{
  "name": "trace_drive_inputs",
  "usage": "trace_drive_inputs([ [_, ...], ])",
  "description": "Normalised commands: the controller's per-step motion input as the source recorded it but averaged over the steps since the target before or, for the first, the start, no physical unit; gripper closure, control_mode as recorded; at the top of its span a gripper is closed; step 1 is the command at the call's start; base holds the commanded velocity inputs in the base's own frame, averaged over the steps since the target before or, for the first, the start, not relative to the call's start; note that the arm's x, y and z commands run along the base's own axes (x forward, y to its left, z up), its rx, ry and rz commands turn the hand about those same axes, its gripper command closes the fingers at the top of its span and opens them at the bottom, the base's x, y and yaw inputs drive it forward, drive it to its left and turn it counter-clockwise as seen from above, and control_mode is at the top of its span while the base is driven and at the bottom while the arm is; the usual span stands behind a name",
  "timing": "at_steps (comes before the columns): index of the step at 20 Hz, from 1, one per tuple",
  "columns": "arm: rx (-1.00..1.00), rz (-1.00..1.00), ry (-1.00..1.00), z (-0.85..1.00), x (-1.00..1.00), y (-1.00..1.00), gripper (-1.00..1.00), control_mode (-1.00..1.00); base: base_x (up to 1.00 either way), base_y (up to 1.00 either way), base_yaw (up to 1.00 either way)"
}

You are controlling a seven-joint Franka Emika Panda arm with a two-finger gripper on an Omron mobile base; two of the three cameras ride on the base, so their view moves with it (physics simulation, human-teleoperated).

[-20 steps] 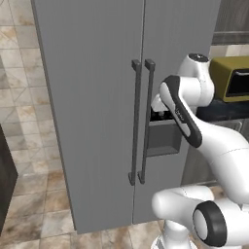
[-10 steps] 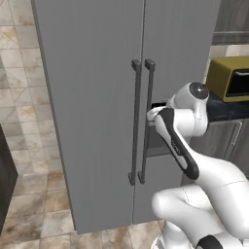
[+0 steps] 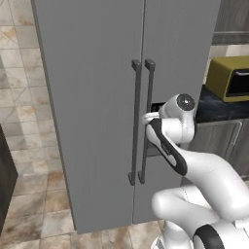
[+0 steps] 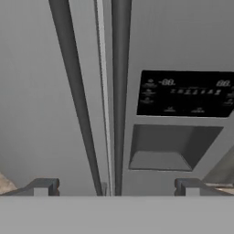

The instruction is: Gather the corn and broccoli from the fridge and place them on a tray on the dining counter. Then gather the steak and fish from the fridge and place them on the other tray.

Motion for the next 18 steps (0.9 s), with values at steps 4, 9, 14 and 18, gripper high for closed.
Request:
trace_drive_inputs([
  [4, 0.04, 0.0, -0.01, -0.03, 0.23, 0.0, -1.0, -1.0, 0.0, 0.0, 0.0],
  [9, 0.06, 0.0, 0.02, -0.06, 0.5, 0.0, -1.0, -1.0, 0.0, 0.0, 0.0],
  [14, 0.08, 0.0, 0.09, -0.06, 0.56, 0.0, -1.0, -1.0, 0.0, 0.0, 0.0],
  [18, 0.03, 0.0, 0.07, -0.11, 0.48, -0.01, -1.0, -1.0, 0.0, 0.0, 0.0],
])
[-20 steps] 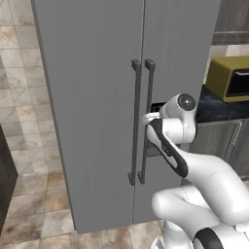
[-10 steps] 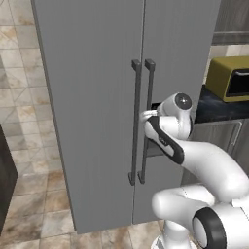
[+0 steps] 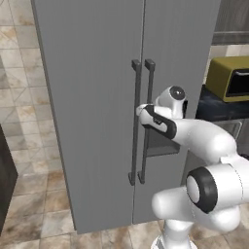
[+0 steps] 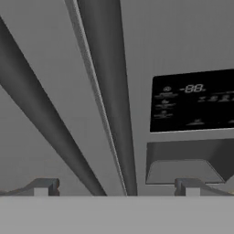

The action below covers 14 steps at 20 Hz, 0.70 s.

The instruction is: Gather the corn and broccoli from the fridge and place them on a tray on the dining counter. Then gather the steak and fish from the fridge and place them on the other tray.

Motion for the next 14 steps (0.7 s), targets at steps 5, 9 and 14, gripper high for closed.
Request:
trace_drive_inputs([
  [5, 0.0, 0.0, 0.0, -0.2, 0.43, -0.17, -1.0, -1.0, 0.0, 0.0, 0.0],
  [9, 0.0, 0.0, 0.0, -0.23, 0.3, -0.07, -1.0, -1.0, 0.0, 0.0, 0.0],
  [14, 0.0, 0.0, -0.03, -0.17, 0.1, 0.0, -1.0, -1.0, 0.0, 0.0, 0.0],
])
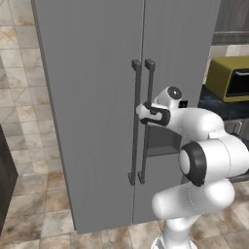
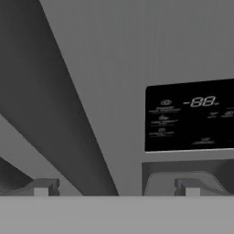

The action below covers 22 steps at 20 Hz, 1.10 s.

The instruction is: Gather the corn and broccoli from the fridge and place them on a tray on the dining counter. Then gather the steak and fish from the fridge and place them on the other tray.

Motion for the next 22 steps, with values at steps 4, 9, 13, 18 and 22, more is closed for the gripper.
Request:
trace_drive_inputs([
  [4, 0.0, 0.0, -0.04, -0.14, 0.16, 0.0, -1.0, -1.0, 0.0, 0.0, 0.0],
  [9, 0.0, 0.0, 0.0, -0.09, 0.31, 0.0, -1.0, -1.0, 0.0, 0.0, 0.0],
  [13, 0.02, 0.0, 0.0, -0.12, 0.39, 0.0, -1.0, -1.0, 0.0, 0.0, 0.0],
  [18, 0.0, 0.0, 0.0, -0.05, 0.13, 0.0, 1.0, -1.0, 0.0, 0.0, 0.0],
  [22, 0.0, 0.0, 0.0, -0.02, -0.01, 0.0, 1.0, -1.0, 0.0, 0.0, 0.0],
])
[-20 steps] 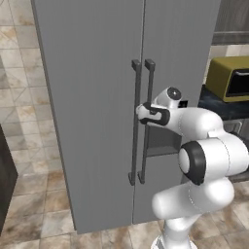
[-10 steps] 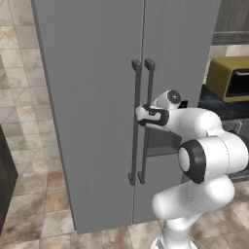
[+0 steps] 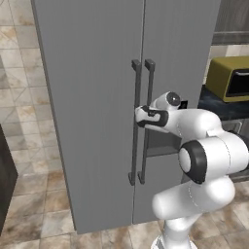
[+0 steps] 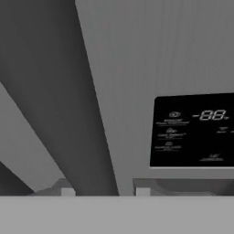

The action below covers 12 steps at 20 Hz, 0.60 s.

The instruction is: Gather the corn and broccoli from the fridge and place them on a tray on the dining counter. Then gather the steak and fish from the fridge and place them on the other tray.

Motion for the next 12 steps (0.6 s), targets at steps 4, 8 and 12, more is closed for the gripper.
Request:
trace_drive_inputs([
  [4, 0.0, 0.0, 0.0, -0.04, -0.26, 0.02, 1.0, -1.0, 0.0, 0.0, 0.0],
  [8, 0.0, 0.0, 0.0, -0.18, -0.46, -0.12, 1.0, -1.0, 0.0, 0.0, 0.0],
  [12, 0.0, 0.0, 0.0, -0.06, -0.94, -0.39, 1.0, -1.0, 0.0, 0.0, 0.0],
])
